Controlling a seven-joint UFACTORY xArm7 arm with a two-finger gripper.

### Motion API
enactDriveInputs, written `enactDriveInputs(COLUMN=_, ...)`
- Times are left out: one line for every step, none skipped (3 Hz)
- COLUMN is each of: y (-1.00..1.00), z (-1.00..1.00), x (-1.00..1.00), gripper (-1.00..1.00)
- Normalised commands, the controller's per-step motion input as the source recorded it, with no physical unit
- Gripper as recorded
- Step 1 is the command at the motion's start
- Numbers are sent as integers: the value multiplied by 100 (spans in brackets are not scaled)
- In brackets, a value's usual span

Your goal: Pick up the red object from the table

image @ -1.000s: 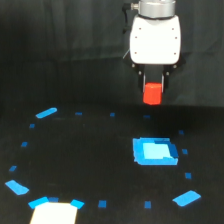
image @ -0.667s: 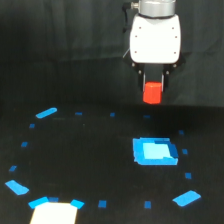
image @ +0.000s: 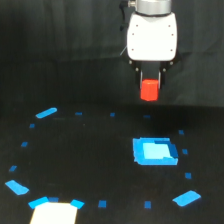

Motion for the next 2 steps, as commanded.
enactDriveInputs(y=7, z=25, x=-13, gripper=-100)
enactDriveInputs(y=3, z=-40, x=-15, gripper=-100)
